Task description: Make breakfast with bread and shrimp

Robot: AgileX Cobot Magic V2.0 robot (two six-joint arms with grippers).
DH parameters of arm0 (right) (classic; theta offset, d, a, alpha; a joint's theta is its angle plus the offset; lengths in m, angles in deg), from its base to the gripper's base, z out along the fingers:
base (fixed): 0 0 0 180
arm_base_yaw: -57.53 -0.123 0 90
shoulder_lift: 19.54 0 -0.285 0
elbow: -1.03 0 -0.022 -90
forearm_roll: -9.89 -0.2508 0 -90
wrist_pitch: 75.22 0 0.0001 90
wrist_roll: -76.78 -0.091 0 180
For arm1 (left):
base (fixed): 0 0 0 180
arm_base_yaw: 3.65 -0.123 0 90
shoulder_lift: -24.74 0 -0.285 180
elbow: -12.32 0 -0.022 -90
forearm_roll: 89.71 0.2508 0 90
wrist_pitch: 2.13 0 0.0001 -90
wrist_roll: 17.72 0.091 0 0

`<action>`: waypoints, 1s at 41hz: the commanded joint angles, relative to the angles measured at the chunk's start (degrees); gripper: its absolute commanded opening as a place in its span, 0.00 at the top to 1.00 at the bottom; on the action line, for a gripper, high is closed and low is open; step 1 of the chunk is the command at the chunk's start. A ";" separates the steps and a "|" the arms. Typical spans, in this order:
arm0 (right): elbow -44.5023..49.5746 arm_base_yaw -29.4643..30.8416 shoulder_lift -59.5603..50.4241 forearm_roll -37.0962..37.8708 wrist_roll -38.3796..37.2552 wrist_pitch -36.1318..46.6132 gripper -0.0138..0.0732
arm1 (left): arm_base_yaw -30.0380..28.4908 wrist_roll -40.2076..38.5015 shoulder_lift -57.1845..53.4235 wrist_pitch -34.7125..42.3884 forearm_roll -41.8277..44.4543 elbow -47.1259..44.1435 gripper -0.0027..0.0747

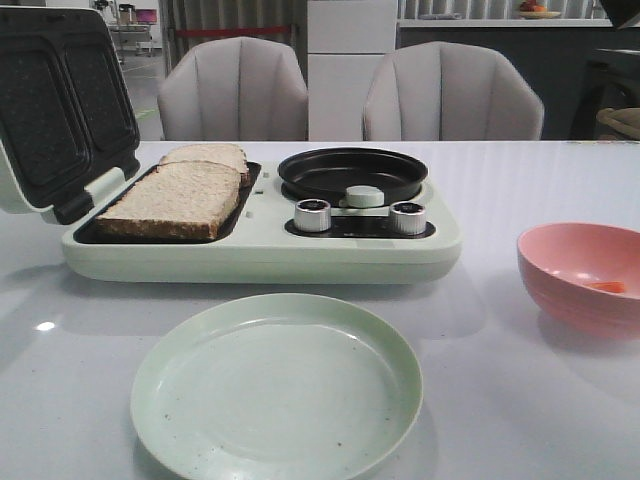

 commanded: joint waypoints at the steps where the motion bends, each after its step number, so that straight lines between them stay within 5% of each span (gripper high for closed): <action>1: -1.51 0.09 -0.28 0.07 -0.06 4.75 0.34 | 0.08 -2.17 6.68 -4.66 3.34 6.70 0.45; 10: -1.51 0.09 -0.28 0.07 -0.06 4.75 0.34 | -10.05 -3.10 17.81 -6.16 2.59 14.00 0.65; 26: -1.51 0.09 -0.28 0.07 -0.06 4.75 0.34 | -41.73 15.83 22.47 4.57 -18.72 16.94 0.83; 41: -1.51 0.09 -0.28 0.07 -0.06 4.75 0.34 | -62.96 34.08 33.23 13.65 -47.06 19.60 0.84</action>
